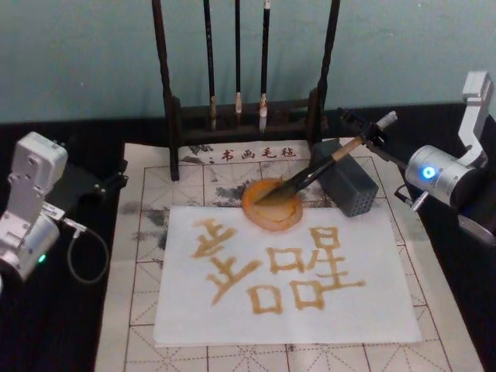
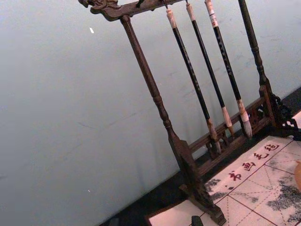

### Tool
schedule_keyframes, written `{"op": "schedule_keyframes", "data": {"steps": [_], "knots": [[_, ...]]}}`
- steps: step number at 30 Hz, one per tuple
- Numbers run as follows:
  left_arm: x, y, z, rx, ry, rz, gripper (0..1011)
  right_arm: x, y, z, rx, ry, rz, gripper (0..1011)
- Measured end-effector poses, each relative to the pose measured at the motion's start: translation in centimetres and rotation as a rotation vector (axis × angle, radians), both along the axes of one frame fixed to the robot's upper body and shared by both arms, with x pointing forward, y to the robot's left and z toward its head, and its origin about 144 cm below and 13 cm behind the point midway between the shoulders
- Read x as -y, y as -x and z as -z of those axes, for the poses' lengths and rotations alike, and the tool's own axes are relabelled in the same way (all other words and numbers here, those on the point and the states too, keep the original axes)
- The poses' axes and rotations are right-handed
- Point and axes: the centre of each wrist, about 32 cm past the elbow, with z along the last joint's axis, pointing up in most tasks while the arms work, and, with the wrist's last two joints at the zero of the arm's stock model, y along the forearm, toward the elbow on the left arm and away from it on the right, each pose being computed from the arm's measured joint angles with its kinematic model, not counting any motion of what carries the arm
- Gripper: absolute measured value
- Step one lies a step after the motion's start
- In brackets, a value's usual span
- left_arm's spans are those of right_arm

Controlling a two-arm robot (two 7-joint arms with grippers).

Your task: Pick up the brush from the inkstone, write on the paper, then place the brush back to its original position.

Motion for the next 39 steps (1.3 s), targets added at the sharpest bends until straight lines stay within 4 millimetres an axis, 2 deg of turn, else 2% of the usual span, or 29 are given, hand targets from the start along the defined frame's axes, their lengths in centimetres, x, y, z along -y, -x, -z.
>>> {"op": "schedule_keyframes", "data": {"steps": [39], "knots": [[0.0,0.0,0.0,0.0,0.0,0.0,1001,-0.02,0.1,-0.02,-0.002,0.0,0.003,1002]]}}
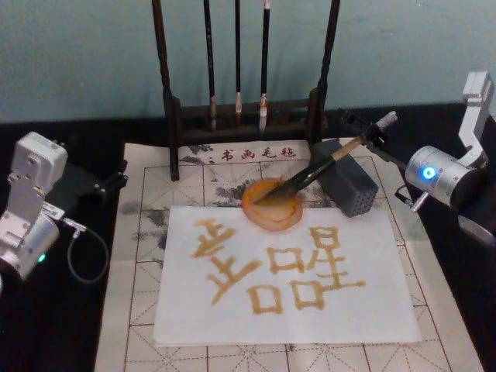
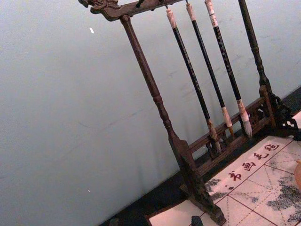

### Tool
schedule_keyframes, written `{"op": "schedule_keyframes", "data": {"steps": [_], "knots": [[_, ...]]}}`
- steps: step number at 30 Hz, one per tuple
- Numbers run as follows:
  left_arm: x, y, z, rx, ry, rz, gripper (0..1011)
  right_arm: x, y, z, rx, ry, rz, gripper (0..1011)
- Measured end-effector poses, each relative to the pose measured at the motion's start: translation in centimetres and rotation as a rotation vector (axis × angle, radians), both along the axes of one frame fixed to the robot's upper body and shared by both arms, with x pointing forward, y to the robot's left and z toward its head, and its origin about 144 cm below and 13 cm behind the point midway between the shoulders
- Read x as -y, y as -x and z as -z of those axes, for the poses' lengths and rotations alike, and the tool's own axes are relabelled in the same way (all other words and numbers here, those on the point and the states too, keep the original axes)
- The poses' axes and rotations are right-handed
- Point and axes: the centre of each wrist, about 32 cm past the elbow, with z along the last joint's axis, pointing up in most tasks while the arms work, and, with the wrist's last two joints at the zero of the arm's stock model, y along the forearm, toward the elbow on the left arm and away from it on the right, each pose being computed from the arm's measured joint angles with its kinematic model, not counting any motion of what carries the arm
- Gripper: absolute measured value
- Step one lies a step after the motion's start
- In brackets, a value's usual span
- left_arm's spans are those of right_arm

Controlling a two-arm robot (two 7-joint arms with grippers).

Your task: Pick up the brush from the inkstone, write on the paper, then place the brush back to its original position.

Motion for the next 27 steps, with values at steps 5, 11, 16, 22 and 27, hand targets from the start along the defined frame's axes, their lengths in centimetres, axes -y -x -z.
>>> {"op": "schedule_keyframes", "data": {"steps": [5,11,16,22,27], "knots": [[0.0,0.0,0.0,0.0,0.0,0.0,1001,0.0,0.0,0.0,0.0,0.0,0.0,1002],[0.0,0.0,0.0,0.0,0.0,0.0,1001,0.07,0.01,0.0,-0.001,-0.009,0.001,1002],[0.0,0.0,0.0,0.0,0.0,0.0,1001,0.29,0.32,-0.06,-0.002,-0.032,-0.003,1003],[0.0,0.0,0.0,0.0,0.0,0.0,1001,0.48,0.84,-0.27,0.0,-0.055,-0.02,1002],[0.0,0.0,0.0,0.0,0.0,0.0,1001,0.49,0.86,-0.23,-0.006,-0.063,-0.029,1002]]}}
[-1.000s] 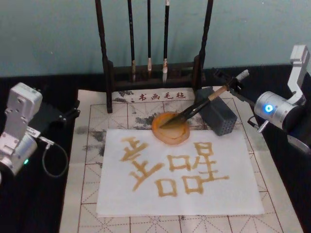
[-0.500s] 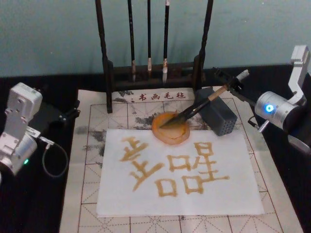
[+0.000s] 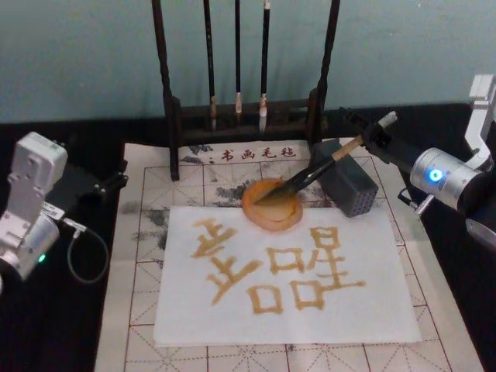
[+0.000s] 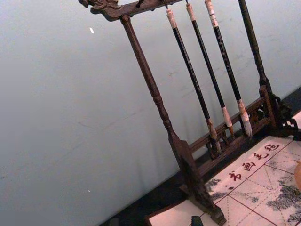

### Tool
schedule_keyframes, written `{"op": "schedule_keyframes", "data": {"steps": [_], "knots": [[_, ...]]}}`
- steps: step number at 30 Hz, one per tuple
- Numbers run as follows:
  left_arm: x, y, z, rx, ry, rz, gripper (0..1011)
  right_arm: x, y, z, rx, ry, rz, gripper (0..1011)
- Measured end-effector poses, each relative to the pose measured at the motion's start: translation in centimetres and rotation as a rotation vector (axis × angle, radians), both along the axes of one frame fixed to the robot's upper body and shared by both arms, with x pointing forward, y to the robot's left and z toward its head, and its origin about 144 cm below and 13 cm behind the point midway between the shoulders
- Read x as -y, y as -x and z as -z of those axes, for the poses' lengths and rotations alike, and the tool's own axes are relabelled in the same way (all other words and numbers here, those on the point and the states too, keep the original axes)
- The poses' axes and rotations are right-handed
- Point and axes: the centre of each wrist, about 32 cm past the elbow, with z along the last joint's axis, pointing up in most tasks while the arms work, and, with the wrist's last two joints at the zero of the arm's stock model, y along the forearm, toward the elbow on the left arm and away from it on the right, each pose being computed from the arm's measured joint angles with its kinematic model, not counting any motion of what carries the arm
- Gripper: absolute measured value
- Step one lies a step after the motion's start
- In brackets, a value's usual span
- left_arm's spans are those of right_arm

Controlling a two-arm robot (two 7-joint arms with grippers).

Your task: Pick up the brush from the inkstone, write on the paper, then place the brush back to its original position.

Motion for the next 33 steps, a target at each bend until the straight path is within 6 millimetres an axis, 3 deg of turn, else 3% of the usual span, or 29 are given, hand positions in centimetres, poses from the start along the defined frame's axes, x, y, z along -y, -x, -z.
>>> {"op": "schedule_keyframes", "data": {"steps": [33], "knots": [[0.0,0.0,0.0,0.0,0.0,0.0,1001,0.03,0.35,0.03,-0.013,0.007,-0.007,1000]]}}
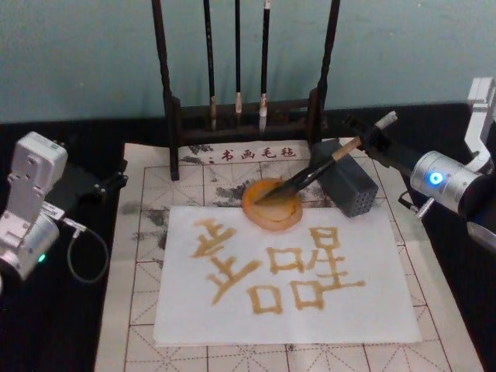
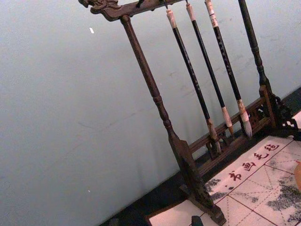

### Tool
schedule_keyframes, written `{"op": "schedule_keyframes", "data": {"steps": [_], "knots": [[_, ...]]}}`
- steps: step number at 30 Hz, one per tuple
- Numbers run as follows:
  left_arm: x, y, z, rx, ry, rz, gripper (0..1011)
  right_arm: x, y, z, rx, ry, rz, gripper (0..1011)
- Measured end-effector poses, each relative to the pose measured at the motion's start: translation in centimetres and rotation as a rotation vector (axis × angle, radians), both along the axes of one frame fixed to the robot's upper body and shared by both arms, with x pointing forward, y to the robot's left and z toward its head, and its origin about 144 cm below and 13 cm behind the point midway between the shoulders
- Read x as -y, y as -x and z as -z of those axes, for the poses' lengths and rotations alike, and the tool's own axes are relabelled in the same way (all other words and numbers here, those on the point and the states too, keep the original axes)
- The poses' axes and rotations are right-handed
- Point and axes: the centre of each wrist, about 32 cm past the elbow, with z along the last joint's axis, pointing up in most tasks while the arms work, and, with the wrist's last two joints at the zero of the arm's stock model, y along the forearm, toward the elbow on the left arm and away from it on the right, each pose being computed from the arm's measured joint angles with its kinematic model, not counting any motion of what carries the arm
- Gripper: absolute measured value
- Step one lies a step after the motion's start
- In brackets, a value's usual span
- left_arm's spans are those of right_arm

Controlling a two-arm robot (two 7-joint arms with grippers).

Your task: Pick up the brush from the inkstone, write on the paper, then place the brush back to its original position.

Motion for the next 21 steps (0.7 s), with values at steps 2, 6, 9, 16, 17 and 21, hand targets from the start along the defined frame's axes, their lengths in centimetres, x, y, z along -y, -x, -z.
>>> {"op": "schedule_keyframes", "data": {"steps": [2,6,9,16,17,21], "knots": [[0.0,0.0,0.0,0.0,0.0,0.0,1001,0.0,0.0,0.0,0.0,0.0,0.0,972],[0.0,0.0,0.0,0.0,0.0,0.0,1001,0.01,-0.02,-0.01,0.001,-0.001,0.0,892],[0.0,0.0,0.0,0.0,0.0,0.0,1001,0.01,-0.02,0.0,0.001,-0.001,0.0,794],[0.0,0.0,0.0,0.0,0.0,0.0,1001,0.0,-0.02,0.01,0.001,-0.002,0.001,630],[0.0,0.0,0.0,0.0,0.0,0.0,1001,0.0,-0.02,0.01,0.001,-0.002,0.001,562],[0.0,0.0,0.0,0.0,0.0,0.0,1001,0.0,-0.02,0.01,0.001,-0.001,0.001,442]]}}
